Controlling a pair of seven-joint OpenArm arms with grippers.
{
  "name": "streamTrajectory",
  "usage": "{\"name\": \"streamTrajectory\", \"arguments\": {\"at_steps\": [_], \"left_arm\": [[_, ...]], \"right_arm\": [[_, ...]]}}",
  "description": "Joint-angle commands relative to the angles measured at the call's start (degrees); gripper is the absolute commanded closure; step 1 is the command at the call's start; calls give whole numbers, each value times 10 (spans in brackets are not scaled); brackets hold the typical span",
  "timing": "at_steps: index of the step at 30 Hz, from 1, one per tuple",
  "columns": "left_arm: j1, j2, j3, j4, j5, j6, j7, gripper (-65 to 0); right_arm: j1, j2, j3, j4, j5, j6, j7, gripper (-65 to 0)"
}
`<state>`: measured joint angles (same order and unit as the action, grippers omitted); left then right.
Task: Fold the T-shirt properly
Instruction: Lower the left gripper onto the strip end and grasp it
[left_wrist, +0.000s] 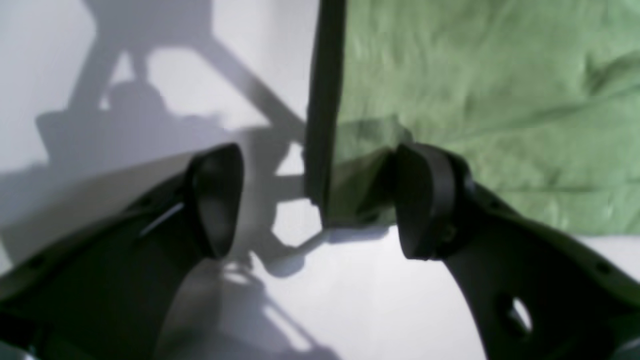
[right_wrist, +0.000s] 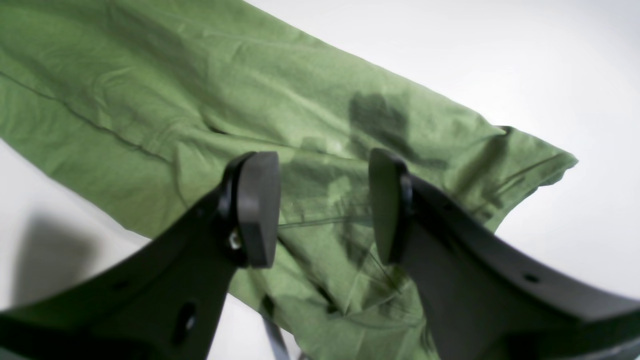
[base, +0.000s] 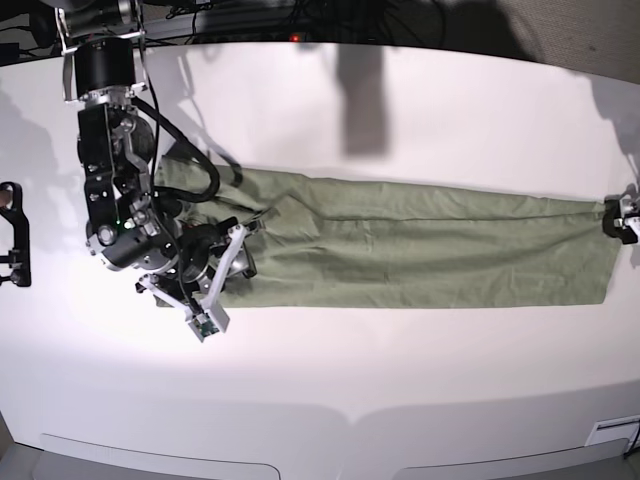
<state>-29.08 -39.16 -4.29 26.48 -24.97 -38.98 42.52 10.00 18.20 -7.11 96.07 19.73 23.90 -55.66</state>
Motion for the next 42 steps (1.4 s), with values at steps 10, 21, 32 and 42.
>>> {"name": "streamTrajectory", "arguments": {"at_steps": [10,21,32,42], "left_arm": [[-14,13,-2,5,-143,-3,125,-446],[-16,12,-2,10,-133,-2,56,0],[-15,12,-2,154,-226,-2,159,0],[43,45,-2,267,-377,-4,286,0]], "right_arm": [[13,4,3,11,5,3,10,-291],[13,4,3,11,5,3,9,-291],[14,4,4,11,0,3,10,-291],[23,4,4,11,0,-4,12,-291]]}}
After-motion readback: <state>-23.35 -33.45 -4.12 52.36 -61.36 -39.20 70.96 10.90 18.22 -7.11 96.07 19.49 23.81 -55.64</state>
